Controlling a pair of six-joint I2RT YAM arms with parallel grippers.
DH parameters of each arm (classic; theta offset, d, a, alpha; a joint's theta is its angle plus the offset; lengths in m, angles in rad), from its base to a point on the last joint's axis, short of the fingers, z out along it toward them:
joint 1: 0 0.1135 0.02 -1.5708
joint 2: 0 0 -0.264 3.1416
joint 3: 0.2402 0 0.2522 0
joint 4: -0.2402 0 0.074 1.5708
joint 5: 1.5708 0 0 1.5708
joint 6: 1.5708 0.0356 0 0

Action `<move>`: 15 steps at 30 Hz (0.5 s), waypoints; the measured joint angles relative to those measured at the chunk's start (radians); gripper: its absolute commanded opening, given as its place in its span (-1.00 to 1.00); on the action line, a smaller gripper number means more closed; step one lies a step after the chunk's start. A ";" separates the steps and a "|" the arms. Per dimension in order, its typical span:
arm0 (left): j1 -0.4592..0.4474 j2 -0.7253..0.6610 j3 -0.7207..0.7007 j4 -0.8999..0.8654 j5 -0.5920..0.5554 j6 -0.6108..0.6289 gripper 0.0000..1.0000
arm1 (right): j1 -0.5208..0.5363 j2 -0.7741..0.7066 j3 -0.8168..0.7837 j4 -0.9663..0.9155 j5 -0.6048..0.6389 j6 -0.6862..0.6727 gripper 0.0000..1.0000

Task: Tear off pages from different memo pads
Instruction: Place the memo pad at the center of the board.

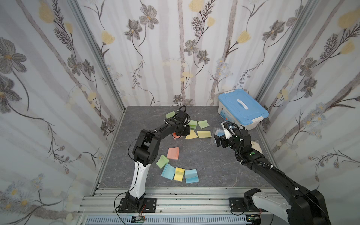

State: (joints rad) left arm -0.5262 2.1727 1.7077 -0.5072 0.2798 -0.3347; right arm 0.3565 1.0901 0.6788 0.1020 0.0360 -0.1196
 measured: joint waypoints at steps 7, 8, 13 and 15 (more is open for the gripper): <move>0.003 -0.105 -0.022 -0.053 0.103 0.012 -1.00 | 0.006 0.012 0.002 0.001 -0.010 0.007 1.00; 0.004 -0.132 -0.037 -0.044 0.126 0.005 -1.00 | 0.008 0.015 0.002 0.000 -0.010 0.007 1.00; 0.005 -0.174 -0.102 0.020 0.255 -0.040 -0.99 | 0.010 0.022 0.002 0.000 -0.010 0.007 1.00; 0.005 -0.167 -0.112 0.026 0.286 -0.057 -0.99 | 0.010 0.022 0.002 0.001 -0.010 0.003 1.00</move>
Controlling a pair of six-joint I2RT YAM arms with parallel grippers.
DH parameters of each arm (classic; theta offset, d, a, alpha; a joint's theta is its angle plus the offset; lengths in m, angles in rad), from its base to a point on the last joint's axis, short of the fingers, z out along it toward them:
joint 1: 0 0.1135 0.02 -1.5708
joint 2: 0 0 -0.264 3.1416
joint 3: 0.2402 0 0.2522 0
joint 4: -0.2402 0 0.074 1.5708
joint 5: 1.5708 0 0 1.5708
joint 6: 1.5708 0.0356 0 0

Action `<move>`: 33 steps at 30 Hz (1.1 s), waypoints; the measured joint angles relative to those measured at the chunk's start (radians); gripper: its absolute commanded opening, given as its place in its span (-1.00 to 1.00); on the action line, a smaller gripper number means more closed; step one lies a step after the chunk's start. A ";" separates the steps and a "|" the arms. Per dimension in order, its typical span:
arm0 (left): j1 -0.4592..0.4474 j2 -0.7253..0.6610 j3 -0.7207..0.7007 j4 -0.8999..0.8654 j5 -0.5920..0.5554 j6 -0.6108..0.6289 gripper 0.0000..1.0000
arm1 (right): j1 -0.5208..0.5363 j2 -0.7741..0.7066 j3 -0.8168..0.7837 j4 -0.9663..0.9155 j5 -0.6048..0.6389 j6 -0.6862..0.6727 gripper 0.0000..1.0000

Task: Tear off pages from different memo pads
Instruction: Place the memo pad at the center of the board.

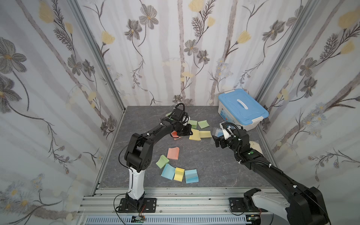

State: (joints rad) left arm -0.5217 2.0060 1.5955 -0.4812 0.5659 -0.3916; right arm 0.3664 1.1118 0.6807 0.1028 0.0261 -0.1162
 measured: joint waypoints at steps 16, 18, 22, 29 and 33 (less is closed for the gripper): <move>0.025 0.103 -0.019 0.069 0.135 -0.056 -0.98 | 0.002 0.018 0.000 0.000 0.000 -0.026 1.00; 0.040 0.105 -0.017 0.048 0.109 -0.049 -0.97 | 0.003 0.024 0.000 0.000 0.000 -0.026 1.00; 0.067 0.128 0.008 0.013 0.075 -0.026 -0.94 | 0.006 0.031 0.000 0.000 0.000 -0.027 1.00; 0.077 0.196 0.088 -0.068 0.025 0.027 -0.88 | 0.010 0.035 0.001 -0.003 -0.001 -0.034 1.00; 0.077 0.239 0.164 -0.133 0.002 0.080 -0.82 | 0.014 0.039 0.001 -0.004 -0.001 -0.034 1.00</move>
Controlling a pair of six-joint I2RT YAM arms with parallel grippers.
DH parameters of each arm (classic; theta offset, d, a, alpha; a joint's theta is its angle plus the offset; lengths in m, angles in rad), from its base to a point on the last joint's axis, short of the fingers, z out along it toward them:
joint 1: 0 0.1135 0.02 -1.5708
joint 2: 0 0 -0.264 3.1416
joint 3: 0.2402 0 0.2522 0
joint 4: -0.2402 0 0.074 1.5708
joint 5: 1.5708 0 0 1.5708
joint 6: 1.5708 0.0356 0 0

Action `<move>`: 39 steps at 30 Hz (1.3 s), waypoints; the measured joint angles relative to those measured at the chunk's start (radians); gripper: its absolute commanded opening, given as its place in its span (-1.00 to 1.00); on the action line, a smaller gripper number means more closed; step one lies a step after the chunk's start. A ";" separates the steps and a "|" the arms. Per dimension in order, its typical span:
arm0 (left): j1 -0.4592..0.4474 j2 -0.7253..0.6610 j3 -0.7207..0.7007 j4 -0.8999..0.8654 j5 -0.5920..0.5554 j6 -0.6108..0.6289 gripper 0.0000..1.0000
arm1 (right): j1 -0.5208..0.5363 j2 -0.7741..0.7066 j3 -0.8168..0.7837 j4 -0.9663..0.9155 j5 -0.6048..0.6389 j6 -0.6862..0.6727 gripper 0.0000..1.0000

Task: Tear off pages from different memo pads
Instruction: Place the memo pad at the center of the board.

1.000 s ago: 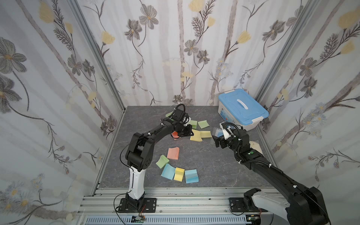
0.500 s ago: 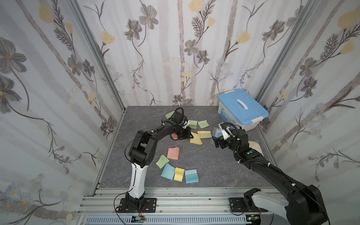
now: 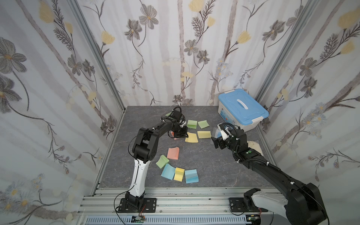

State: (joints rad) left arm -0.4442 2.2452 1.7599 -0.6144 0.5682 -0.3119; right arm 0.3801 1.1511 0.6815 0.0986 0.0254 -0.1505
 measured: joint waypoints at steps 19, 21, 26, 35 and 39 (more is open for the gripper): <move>0.000 0.118 0.212 -0.138 -0.099 0.056 -0.73 | 0.011 0.025 0.008 -0.001 0.000 -0.011 1.00; 0.000 0.136 0.230 -0.135 -0.100 0.047 -0.67 | 0.014 0.030 0.008 -0.002 -0.002 -0.011 1.00; -0.002 0.160 0.260 -0.136 -0.101 0.031 -0.50 | 0.020 0.042 0.013 -0.001 -0.007 -0.013 1.00; -0.004 0.084 0.222 -0.131 -0.159 0.024 0.10 | 0.029 0.052 0.019 -0.005 -0.011 -0.018 1.00; -0.005 -0.055 0.106 -0.100 -0.220 0.024 0.14 | 0.029 0.051 0.039 -0.023 0.002 0.000 1.00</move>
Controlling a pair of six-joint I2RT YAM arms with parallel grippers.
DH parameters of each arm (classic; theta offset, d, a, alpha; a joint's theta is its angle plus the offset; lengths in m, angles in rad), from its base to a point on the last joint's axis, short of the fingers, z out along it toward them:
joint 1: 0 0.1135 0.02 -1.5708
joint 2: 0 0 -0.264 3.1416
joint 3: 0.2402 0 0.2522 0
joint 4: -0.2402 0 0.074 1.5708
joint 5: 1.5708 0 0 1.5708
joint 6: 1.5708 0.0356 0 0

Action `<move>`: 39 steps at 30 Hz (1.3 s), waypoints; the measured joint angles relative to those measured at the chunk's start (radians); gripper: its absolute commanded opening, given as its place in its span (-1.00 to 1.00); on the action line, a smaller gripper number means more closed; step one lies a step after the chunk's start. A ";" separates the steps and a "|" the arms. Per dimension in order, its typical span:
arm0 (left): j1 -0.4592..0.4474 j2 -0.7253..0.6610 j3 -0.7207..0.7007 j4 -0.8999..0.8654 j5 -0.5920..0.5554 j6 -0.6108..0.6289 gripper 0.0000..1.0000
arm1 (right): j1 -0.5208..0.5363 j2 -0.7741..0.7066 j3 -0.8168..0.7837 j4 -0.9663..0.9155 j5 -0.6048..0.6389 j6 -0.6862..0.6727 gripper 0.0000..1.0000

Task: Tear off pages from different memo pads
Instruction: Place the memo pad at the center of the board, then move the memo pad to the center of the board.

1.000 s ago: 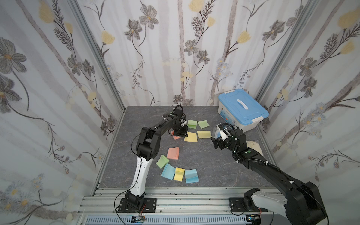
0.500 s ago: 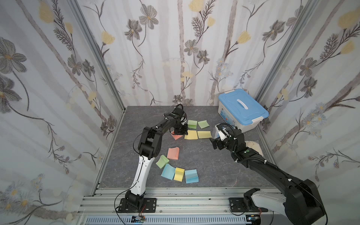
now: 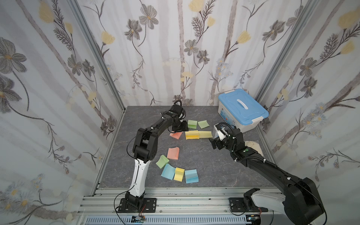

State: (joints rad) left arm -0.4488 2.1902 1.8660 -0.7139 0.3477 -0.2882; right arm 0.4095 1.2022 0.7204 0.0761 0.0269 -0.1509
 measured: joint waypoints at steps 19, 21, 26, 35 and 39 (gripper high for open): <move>-0.182 -0.735 -0.880 0.292 -0.130 -0.113 0.10 | -0.030 0.097 0.050 -0.266 0.026 0.339 0.69; -0.214 -0.777 -0.938 0.299 -0.121 -0.120 0.08 | -0.003 0.085 0.016 -0.286 -0.003 0.361 0.63; -0.273 -0.886 -1.062 0.291 -0.109 -0.135 0.06 | 0.133 0.045 -0.060 -0.328 -0.087 0.407 0.52; -0.323 -1.028 -1.131 0.279 -0.169 -0.167 0.02 | 0.362 -0.043 -0.161 -0.378 -0.220 0.463 0.42; -0.344 -1.049 -1.131 0.259 -0.210 -0.180 0.02 | 0.444 -0.092 -0.189 -0.410 -0.214 0.464 0.40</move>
State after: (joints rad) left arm -0.7929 1.1412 0.7345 -0.4549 0.1375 -0.4686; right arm 0.8532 1.1103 0.5312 -0.3344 -0.1867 0.3134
